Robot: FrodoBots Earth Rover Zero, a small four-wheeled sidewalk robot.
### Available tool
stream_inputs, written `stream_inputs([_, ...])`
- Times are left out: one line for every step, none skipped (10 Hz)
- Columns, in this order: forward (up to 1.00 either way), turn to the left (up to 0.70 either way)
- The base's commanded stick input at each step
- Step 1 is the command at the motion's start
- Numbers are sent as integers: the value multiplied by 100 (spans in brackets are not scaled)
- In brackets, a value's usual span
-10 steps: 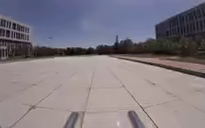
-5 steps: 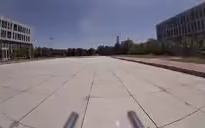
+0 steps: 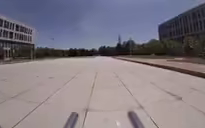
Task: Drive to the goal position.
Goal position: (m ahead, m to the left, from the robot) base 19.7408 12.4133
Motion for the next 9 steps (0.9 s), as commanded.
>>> stream_inputs([70,0])
stream_inputs([70,0])
stream_inputs([70,0])
stream_inputs([70,0])
stream_inputs([70,0])
stream_inputs([70,0])
stream_inputs([70,0])
stream_inputs([70,0])
stream_inputs([70,0])
